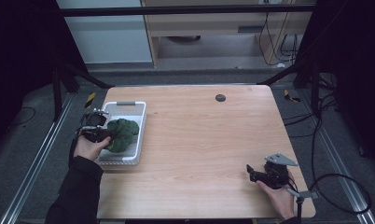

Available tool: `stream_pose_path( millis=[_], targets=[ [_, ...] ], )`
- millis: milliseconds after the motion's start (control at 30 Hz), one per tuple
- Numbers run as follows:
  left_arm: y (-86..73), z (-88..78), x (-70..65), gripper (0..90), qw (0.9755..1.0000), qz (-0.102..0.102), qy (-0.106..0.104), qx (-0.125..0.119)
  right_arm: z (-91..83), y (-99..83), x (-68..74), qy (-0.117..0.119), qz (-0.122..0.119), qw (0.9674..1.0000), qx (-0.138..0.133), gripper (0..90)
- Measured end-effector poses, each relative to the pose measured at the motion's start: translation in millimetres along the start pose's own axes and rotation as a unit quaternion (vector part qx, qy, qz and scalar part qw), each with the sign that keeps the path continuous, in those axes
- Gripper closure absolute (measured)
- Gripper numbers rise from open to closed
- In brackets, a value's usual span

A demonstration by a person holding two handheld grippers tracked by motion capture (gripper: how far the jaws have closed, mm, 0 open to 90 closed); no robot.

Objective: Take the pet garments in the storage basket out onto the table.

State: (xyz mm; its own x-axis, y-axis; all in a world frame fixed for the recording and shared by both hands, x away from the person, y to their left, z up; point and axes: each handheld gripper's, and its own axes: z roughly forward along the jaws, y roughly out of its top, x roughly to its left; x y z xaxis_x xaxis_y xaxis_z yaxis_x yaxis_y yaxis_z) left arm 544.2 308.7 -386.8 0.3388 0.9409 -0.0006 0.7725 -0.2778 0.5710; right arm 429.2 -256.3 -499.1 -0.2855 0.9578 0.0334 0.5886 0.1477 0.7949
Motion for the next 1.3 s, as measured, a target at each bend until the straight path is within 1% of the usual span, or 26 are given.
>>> stream_pose_path(
  millis=[167,367,467,567,667,700,767,867,967,1067,1100,1300],
  targets=[
    [2.4,-15.3,0.6,68.7,0.9999,0.006,0.002,-0.014,-0.3,-0.2,-0.5,0.001,0.004,1.0,0.0,14.0],
    [3.4,-30.7,1.8,68.7,0.9996,0.011,0.001,-0.026,-0.3,0.0,-0.5,-0.001,-0.001,1.0,-0.003,14.0],
    [4.1,-38.1,1.6,68.7,0.9994,0.016,0.002,-0.03,-0.2,0.0,-0.5,-0.002,-0.002,1.0,-0.003,14.0],
    [5.1,-45.5,1.4,68.7,0.9993,0.022,-0.002,-0.031,-0.3,0.2,-0.1,-0.001,0.001,1.0,-0.002,14.0],
    [5.8,-50.5,0.0,68.7,0.9991,0.03,-0.002,-0.028,0.3,0.3,0.1,-0.003,-0.004,1.0,-0.002,14.0],
    [5.9,-51.9,-0.9,68.7,0.9991,0.03,-0.003,-0.031,0.0,0.8,0.5,-0.002,-0.005,1.0,-0.003,14.0],
    [6.7,-56.0,-1.7,68.7,0.9989,0.036,-0.004,-0.031,-0.4,1.4,1.4,-0.001,-0.003,1.0,-0.004,13.9],
    [8.2,-62.6,-2.9,68.6,0.9986,0.042,-0.005,-0.033,0.0,0.8,1.1,-0.003,-0.007,1.0,-0.004,13.9],
    [9.6,-69.0,-5.8,68.7,0.9981,0.048,-0.009,-0.037,-0.5,0.7,0.7,-0.003,-0.006,1.0,-0.005,13.9],
    [10.8,-74.0,-9.7,68.6,0.9973,0.061,-0.014,-0.04,-0.7,0.7,0.8,-0.005,-0.006,1.0,-0.006,13.7],
    [10.9,-75.5,-11.8,68.6,0.9972,0.061,-0.016,-0.04,-0.7,0.8,0.8,-0.005,-0.006,0.9999,-0.006,13.7],
    [12.6,-84.3,-23.3,68.6,0.9949,0.086,-0.028,-0.044,-1.2,0.8,1.0,-0.006,-0.006,0.9999,-0.007,13.6]
  ],
)
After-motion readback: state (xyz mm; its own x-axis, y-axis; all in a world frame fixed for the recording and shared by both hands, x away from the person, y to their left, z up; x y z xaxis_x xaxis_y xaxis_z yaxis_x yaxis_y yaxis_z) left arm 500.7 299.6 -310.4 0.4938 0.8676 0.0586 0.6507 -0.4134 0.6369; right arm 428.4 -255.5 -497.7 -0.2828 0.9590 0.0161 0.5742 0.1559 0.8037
